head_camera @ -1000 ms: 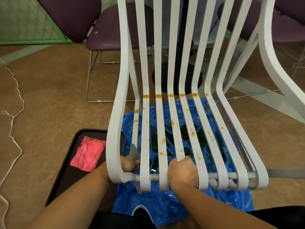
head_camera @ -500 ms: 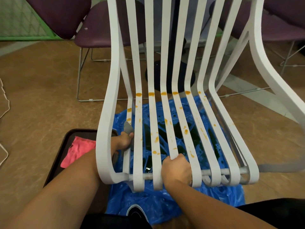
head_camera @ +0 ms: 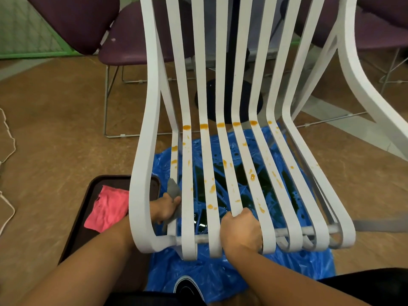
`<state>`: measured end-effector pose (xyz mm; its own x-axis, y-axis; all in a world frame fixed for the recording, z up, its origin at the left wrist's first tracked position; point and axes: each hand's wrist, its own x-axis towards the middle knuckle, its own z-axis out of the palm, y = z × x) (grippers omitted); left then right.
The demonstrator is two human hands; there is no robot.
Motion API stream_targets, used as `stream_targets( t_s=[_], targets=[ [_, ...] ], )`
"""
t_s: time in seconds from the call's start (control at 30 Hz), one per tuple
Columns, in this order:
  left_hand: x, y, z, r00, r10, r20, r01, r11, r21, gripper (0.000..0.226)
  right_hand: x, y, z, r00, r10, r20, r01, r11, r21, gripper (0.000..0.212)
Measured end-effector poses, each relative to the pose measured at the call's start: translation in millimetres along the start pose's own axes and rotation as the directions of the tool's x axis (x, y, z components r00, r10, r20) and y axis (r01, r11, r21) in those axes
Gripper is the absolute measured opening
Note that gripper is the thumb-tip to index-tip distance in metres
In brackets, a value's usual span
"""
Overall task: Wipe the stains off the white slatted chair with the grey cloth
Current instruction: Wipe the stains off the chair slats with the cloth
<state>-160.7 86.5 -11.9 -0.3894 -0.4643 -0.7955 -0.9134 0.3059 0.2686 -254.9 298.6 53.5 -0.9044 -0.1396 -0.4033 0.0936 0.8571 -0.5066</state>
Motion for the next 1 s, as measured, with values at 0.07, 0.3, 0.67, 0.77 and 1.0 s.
stream_targets(
  t_s=[0.07,0.3,0.67,0.77,1.0],
  targets=[
    [8,10,-11,1.0,-0.015,-0.027,0.015,1.0,-0.026,0.065,0,1,0,1.0,-0.008,-0.008,0.008,1.0,0.003,0.018],
    [35,51,-60,0.99,-0.091,-0.107,0.083,0.993,-0.081,0.067,0,0,3,0.999,-0.011,-0.039,0.012,1.0,0.008,0.018],
    [52,65,-85,0.99,-0.1,-0.096,0.095,0.993,-0.064,0.072,2,0,6,0.998,-0.009,-0.056,0.007,0.999,-0.033,0.019],
    [44,61,-77,0.993,-0.077,-0.085,0.072,0.996,-0.061,0.073,2,0,5,0.999,-0.008,-0.047,0.007,1.0,-0.025,0.019],
    [9,29,-34,0.981,-0.168,0.097,0.178,0.978,-0.111,0.065,0,-1,4,0.999,-0.013,-0.039,0.013,1.0,-0.008,0.018]
  ],
)
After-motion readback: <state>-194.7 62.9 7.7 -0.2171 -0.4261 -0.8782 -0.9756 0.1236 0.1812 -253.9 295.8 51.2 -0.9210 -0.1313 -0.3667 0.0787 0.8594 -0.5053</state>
